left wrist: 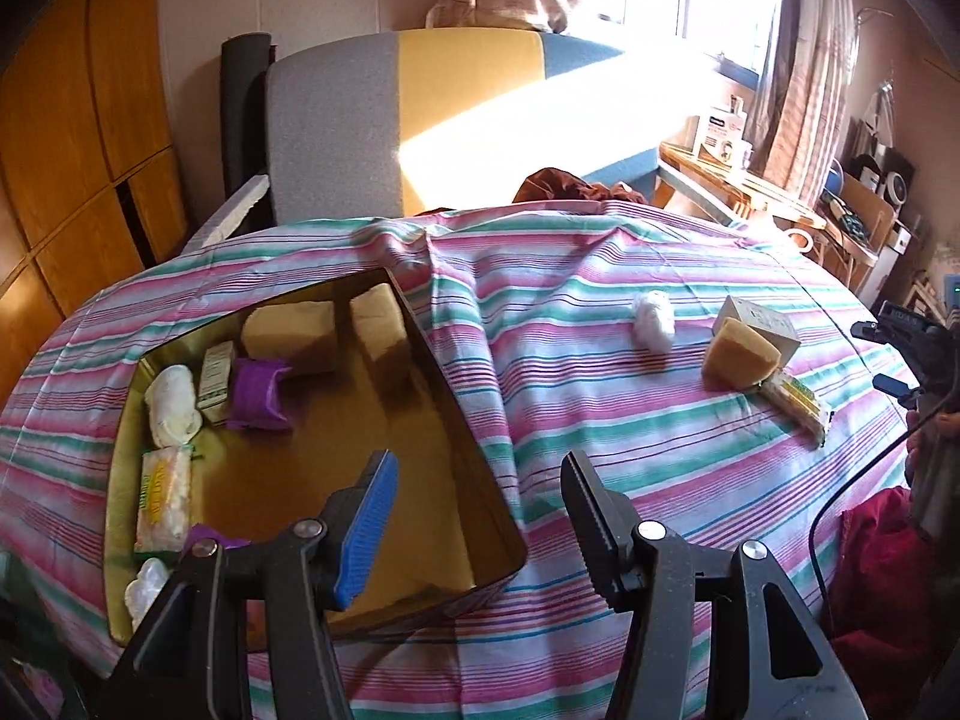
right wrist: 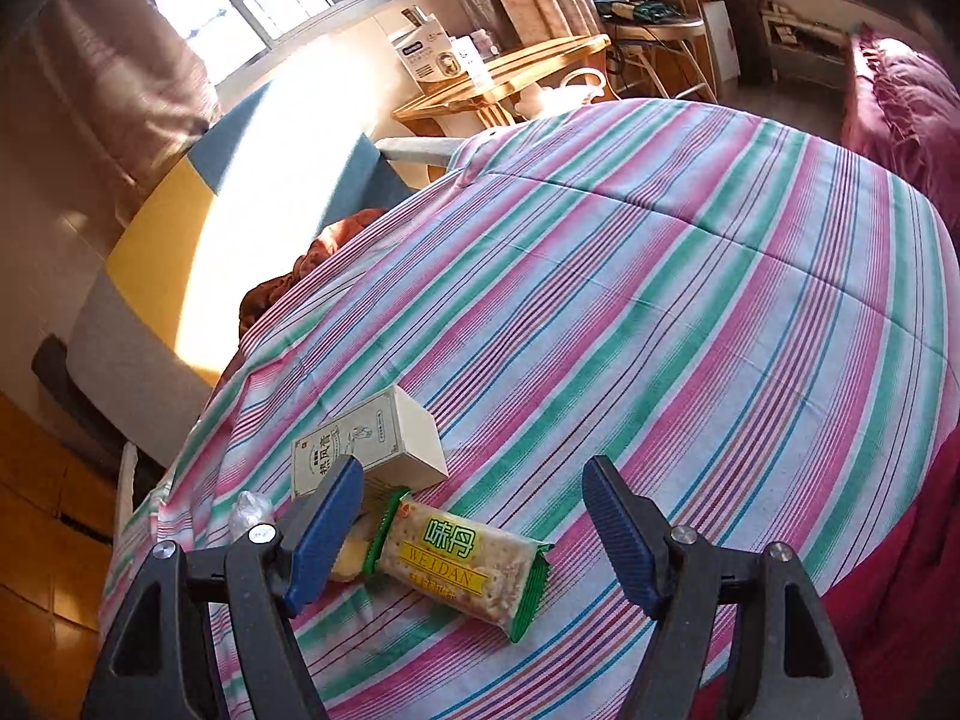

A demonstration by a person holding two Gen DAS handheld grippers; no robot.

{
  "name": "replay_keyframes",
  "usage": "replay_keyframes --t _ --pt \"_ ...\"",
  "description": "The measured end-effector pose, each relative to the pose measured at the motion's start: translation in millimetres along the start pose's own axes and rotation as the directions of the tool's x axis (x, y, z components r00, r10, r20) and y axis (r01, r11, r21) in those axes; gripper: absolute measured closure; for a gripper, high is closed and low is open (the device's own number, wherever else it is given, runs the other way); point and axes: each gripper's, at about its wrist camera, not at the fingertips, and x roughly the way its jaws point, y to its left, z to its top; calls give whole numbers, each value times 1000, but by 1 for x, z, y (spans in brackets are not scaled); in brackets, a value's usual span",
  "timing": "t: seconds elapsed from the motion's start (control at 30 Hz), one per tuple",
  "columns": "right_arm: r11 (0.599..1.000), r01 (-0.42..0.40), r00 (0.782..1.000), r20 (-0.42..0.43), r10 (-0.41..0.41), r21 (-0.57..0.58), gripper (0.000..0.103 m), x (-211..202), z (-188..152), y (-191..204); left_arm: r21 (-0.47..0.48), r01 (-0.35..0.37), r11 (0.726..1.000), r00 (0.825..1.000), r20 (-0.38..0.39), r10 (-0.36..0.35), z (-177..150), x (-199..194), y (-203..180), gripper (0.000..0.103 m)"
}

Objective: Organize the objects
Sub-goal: 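Move both grippers back to the table, the left over the white plastic bundle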

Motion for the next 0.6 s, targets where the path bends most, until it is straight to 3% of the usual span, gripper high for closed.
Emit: replay_keyframes --t 0.2,0.6 --pt "998 -54 996 -73 57 44 26 11 -5 -1 76 55 996 998 -40 -52 17 34 -47 45" --pt "993 -114 982 -147 119 38 26 26 -11 7 90 107 990 989 -113 -96 63 111 -92 46"
